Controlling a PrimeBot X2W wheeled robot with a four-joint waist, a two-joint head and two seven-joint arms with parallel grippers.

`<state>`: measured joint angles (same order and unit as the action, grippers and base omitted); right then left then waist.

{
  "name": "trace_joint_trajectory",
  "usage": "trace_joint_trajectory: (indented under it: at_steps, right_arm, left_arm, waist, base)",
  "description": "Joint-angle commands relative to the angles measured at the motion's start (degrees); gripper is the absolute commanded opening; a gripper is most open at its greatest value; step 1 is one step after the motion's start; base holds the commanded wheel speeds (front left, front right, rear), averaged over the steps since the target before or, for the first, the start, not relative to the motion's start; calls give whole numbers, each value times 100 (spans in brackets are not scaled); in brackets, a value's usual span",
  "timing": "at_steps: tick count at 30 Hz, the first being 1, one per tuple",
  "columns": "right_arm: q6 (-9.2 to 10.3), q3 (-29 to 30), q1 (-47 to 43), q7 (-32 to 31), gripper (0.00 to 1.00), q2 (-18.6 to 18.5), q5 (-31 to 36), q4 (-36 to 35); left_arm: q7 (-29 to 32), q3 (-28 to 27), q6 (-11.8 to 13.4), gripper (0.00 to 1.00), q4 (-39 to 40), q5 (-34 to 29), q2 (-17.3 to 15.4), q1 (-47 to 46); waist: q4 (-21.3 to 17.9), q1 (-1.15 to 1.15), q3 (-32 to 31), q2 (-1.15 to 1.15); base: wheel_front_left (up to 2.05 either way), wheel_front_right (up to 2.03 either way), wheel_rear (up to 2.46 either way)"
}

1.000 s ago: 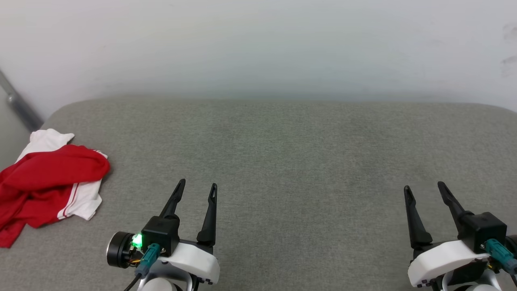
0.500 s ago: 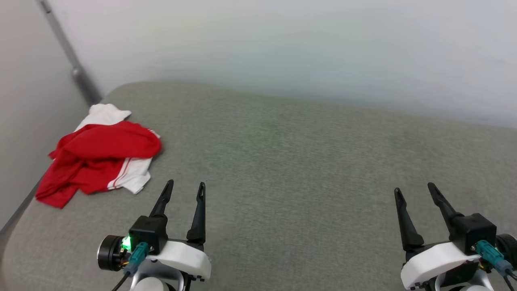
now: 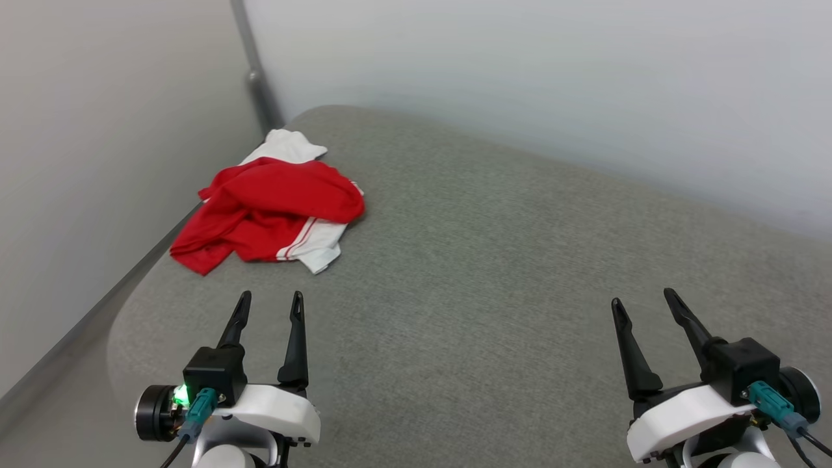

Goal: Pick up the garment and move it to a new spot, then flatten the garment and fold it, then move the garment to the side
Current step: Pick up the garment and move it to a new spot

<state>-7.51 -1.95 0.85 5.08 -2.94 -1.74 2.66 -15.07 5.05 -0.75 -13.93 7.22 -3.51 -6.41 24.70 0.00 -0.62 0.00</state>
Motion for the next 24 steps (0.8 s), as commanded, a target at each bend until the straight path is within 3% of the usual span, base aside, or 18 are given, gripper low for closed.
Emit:
trace_joint_trajectory:
  at_steps: [1, 12, 24]
  right_arm:
    - [4, -15, 41, 33, 100, 11, -32, 17]
    - [4, -78, 116, 40, 100, 11, -38, 47]
    - [4, -218, 497, -192, 100, 10, 255, -240]
  left_arm:
    - [-16, -30, 10, 100, 5, -24, 0, -20]
    - [-16, -160, -4, 100, 5, -74, 15, -45]
    - [-13, -485, -129, 100, -193, 162, -108, -919]
  waist:
    - [179, 0, 20, 0]
    - [360, 0, 103, 0]
    - [-197, 0, 877, 0]
  base:
    - [0, 0, 0]
    - [0, 0, 0]
    - [0, 0, 0]
